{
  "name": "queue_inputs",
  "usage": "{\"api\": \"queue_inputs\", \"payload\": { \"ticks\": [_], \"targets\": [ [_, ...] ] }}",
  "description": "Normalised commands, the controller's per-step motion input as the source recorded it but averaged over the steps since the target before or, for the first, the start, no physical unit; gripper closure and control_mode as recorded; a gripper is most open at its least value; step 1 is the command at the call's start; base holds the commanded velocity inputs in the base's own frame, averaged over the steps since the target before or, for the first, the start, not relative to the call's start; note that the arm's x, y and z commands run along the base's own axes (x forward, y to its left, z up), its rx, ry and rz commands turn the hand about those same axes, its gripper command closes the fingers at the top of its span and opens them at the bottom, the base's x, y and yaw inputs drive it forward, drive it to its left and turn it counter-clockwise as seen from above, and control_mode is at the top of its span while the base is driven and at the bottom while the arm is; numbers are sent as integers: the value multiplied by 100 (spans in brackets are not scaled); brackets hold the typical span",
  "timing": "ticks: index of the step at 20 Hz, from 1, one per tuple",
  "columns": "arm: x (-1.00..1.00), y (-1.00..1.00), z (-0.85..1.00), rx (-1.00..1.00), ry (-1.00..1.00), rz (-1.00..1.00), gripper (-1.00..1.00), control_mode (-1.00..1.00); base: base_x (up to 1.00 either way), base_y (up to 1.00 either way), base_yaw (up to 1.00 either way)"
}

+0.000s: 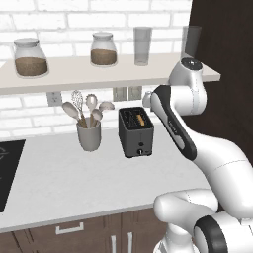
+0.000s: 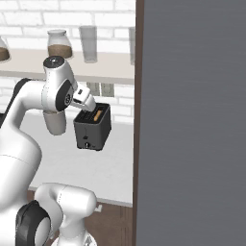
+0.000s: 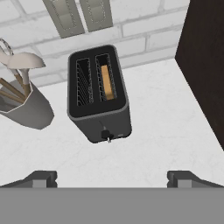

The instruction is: Start the toaster. Once the lever pops up, take the bread to the plate on the dining counter.

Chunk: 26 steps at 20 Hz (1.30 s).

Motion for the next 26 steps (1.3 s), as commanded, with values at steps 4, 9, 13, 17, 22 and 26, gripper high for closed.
{"api": "queue_inputs", "payload": {
  "ticks": [4,9,13,17,22,26],
  "targets": [
    [0,0,0,0,0,0,-100,-100,0,0,0],
    [0,0,0,0,0,0,-100,-100,0,0,0],
    [0,0,0,0,0,0,-100,-100,0,0,0],
    [0,0,0,0,0,0,-100,-100,0,0,0],
    [0,0,0,0,0,0,-100,-100,0,0,0],
    [0,0,0,0,0,0,-100,-100,0,0,0]
  ]
}}
